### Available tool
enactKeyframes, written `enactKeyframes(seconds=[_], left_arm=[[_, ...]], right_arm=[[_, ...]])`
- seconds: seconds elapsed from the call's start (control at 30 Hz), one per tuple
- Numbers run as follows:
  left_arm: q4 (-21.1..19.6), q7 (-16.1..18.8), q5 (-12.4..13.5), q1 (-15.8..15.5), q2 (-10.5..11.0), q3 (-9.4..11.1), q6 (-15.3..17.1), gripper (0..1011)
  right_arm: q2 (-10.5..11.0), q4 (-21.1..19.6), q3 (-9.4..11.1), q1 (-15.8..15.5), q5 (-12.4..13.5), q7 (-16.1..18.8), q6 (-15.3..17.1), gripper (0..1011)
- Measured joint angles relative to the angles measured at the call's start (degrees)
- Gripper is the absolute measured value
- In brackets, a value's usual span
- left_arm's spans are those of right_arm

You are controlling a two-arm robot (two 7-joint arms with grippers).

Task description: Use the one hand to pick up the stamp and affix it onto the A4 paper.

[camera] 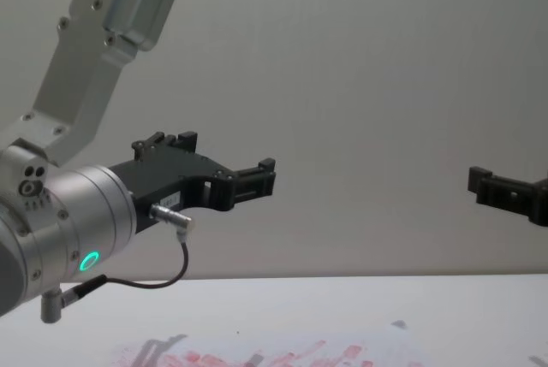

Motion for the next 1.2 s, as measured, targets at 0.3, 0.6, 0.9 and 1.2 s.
enactKeyframes(seconds=[0.3,0.6,0.9,1.2], left_arm=[[0.0,0.0,0.0,0.0,0.0,0.0,0.0,1001],[0.0,0.0,0.0,0.0,0.0,0.0,0.0,1001],[0.0,0.0,0.0,0.0,0.0,0.0,0.0,1001],[0.0,0.0,0.0,0.0,0.0,0.0,0.0,1001]], right_arm=[[0.0,0.0,0.0,0.0,0.0,0.0,0.0,1001],[0.2,0.0,0.1,-0.4,0.1,0.0,0.0,1001],[3.6,-3.3,1.7,-6.1,2.7,-3.1,0.5,1001],[7.4,-6.4,3.5,-12.6,5.3,-6.6,2.9,1001]])
